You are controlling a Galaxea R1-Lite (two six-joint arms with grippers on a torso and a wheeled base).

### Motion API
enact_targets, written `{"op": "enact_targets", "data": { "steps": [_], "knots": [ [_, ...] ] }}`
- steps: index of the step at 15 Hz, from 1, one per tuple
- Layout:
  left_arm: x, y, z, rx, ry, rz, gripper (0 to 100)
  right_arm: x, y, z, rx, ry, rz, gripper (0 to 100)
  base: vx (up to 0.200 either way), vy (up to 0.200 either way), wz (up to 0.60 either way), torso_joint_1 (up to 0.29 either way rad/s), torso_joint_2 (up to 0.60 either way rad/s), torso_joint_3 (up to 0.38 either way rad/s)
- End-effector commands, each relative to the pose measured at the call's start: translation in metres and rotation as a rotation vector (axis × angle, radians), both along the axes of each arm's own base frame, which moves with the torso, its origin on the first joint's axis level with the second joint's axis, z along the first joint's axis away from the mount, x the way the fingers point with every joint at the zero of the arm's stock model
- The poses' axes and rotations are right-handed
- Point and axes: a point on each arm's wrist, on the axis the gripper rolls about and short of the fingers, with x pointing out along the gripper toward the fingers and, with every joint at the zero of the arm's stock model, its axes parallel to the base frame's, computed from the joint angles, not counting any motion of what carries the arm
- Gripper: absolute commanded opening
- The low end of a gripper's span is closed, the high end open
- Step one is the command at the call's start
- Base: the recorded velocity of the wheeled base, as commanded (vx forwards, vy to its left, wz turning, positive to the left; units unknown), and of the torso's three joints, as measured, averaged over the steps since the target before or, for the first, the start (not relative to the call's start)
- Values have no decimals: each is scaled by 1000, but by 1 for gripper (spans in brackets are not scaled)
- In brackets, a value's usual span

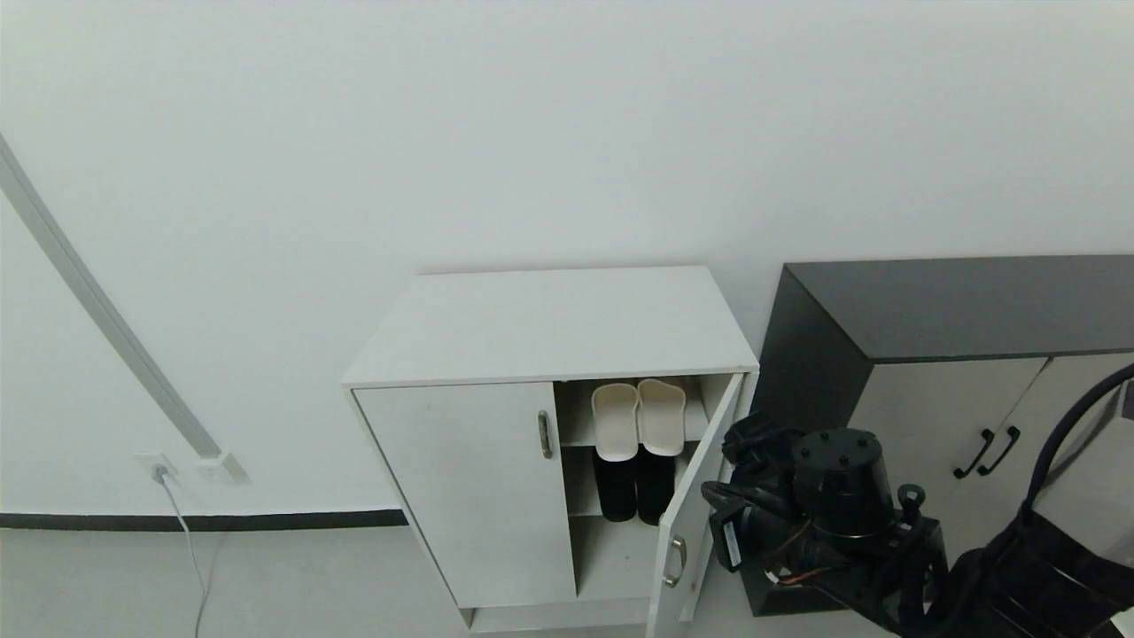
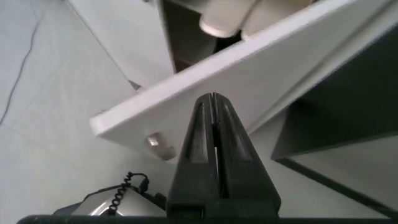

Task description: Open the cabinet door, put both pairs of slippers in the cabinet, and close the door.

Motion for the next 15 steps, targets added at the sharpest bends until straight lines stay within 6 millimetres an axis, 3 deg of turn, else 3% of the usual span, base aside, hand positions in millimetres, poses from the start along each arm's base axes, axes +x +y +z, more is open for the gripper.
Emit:
{"op": "enact_targets", "data": {
  "steps": [1, 8, 15],
  "knots": [
    [0, 0, 0, 0, 2, 1, 0, 6, 4, -8, -7, 12, -1, 0, 0, 0, 0, 0, 0, 0],
    [0, 0, 0, -1, 2, 1, 0, 26, 18, -19, 4, 10, -8, 0, 0, 0, 0, 0, 0, 0],
    [0, 0, 0, 0, 2, 1, 0, 63, 31, -27, 39, -29, -43, 0, 0, 0, 0, 0, 0, 0]
  ]
}}
